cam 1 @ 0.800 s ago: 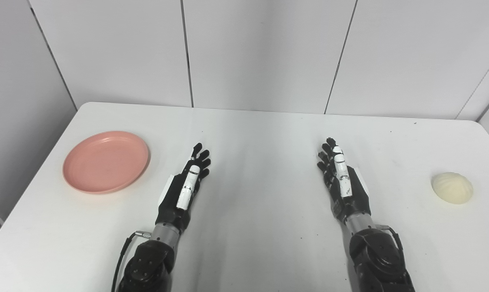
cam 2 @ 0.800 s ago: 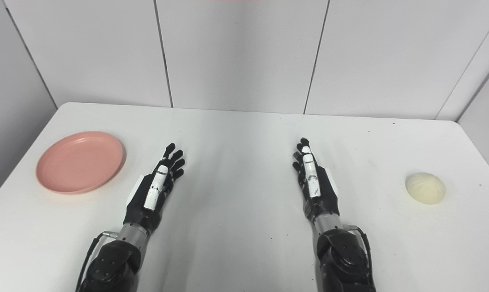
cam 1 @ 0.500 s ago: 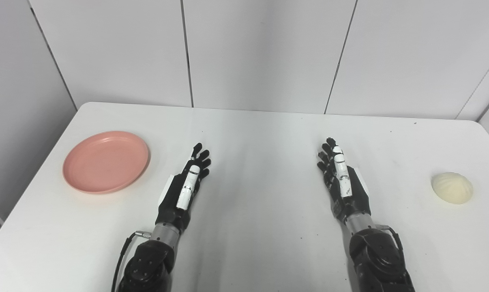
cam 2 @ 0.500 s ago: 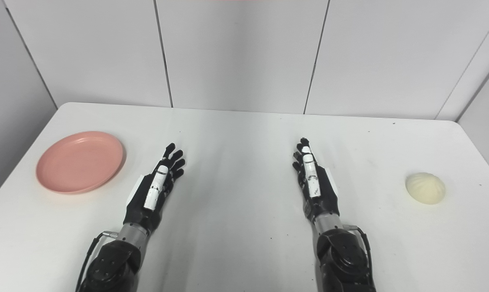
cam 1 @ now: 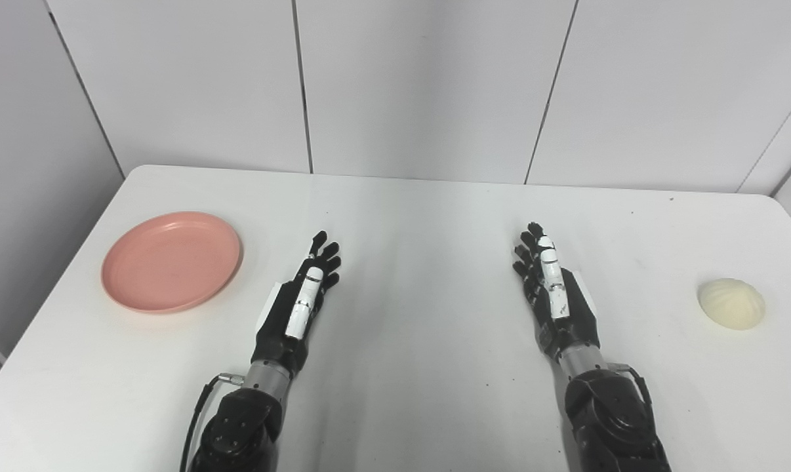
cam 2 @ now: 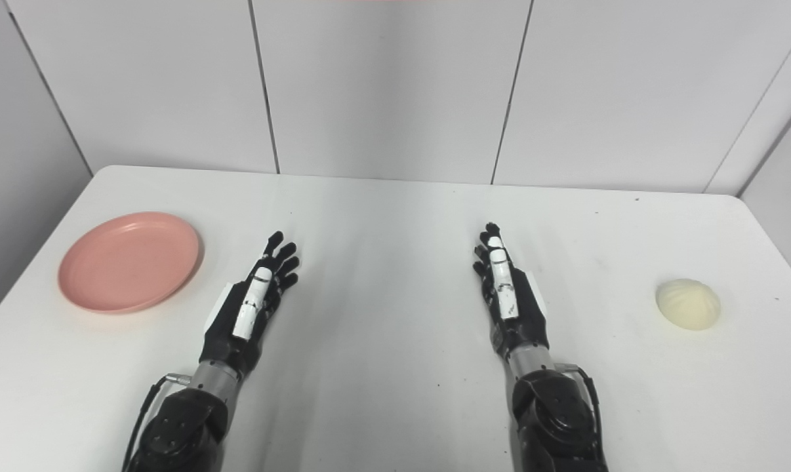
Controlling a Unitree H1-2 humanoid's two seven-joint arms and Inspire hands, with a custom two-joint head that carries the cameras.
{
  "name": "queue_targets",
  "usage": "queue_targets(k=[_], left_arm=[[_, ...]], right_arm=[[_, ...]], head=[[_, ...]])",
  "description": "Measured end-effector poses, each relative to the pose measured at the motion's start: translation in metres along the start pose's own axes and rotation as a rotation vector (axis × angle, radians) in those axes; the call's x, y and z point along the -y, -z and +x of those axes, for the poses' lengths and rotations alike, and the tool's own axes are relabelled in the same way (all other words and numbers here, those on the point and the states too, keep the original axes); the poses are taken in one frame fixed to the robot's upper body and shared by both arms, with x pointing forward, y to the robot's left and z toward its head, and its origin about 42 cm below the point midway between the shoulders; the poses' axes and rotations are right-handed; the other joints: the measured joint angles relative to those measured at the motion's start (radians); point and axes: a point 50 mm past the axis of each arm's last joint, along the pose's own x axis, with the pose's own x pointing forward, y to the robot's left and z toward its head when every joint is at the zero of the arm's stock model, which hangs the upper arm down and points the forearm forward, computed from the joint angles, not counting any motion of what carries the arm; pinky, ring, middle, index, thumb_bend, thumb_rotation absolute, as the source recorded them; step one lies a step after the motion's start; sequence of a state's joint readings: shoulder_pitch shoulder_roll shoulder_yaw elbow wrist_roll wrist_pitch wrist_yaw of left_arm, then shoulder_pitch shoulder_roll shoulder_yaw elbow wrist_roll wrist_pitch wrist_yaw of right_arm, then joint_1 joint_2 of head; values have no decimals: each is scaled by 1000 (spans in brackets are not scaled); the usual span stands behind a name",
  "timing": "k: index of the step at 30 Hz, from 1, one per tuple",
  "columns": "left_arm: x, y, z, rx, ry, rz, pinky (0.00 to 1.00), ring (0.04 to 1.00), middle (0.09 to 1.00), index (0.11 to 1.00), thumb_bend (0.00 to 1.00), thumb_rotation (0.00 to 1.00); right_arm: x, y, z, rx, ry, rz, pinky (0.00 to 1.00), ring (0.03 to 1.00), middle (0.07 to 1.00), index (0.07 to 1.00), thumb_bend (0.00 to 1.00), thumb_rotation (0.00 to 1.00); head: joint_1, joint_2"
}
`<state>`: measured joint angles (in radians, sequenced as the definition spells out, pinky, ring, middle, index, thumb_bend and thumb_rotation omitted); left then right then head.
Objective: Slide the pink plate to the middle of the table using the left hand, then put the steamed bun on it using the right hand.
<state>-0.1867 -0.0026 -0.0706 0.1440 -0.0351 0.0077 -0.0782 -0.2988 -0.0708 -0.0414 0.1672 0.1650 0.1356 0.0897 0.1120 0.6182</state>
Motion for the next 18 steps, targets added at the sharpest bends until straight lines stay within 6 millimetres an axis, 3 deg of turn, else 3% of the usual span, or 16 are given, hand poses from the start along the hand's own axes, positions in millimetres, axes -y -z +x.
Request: queue_targets(k=[18], left_arm=[[0, 0, 0, -2, 3, 3, 963, 961, 974, 994, 421, 1000]], right_arm=[[0, 0, 0, 1, 2, -1, 1000, 1000, 1000, 1000, 253, 1000]], head=[[2, 0]])
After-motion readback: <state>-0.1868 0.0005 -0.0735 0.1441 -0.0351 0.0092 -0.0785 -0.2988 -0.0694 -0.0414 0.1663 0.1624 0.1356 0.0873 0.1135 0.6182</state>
